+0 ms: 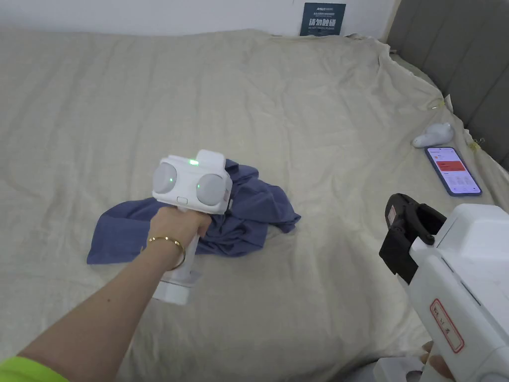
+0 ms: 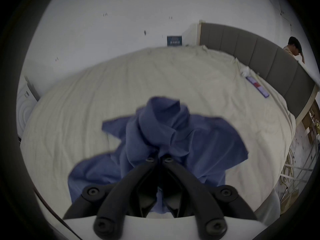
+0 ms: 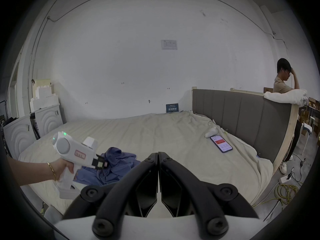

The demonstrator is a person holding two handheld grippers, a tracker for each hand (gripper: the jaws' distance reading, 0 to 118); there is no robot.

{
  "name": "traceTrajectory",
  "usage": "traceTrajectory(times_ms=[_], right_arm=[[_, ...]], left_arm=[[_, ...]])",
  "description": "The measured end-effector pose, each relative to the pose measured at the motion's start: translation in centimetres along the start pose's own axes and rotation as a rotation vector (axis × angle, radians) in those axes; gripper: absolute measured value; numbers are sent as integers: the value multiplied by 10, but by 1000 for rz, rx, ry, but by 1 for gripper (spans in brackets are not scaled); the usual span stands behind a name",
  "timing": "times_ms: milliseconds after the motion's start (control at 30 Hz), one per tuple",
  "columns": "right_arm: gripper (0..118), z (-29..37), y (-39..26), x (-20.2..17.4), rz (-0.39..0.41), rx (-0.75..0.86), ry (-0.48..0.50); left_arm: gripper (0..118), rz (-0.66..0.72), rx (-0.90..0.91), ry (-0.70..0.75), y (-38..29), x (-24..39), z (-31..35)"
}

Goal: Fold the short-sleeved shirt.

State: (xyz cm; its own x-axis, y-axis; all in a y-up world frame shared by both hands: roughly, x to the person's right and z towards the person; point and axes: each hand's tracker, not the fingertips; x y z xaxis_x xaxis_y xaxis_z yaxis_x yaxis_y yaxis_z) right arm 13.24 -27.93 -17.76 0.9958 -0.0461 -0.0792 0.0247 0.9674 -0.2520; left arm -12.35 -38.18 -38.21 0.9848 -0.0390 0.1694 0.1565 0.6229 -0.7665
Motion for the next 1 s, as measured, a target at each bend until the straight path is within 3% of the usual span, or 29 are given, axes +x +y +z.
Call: traceTrajectory(times_ms=[133, 200, 500, 833, 900, 1000], right_arm=[[0, -8, -3, -7, 4, -21, 18], [0, -9, -3, -10, 10, -23, 24], [0, -16, 16, -26, 42, 22, 77], [0, -19, 41, -54, 59, 102, 131], [0, -17, 42, -58, 62, 112, 139], [0, -13, 43, -65, 70, 124, 156]], left_arm=[[100, 83, -33, -65, -3, -10, -5], [114, 114, -21, -104, 2, -16, 4], [115, 208, 332, -118, 54, -59, 117], [111, 148, 724, 135, 0, -72, 239], [101, 117, 748, 181, -19, -72, 248], [64, 94, 780, 254, -43, -76, 244]])
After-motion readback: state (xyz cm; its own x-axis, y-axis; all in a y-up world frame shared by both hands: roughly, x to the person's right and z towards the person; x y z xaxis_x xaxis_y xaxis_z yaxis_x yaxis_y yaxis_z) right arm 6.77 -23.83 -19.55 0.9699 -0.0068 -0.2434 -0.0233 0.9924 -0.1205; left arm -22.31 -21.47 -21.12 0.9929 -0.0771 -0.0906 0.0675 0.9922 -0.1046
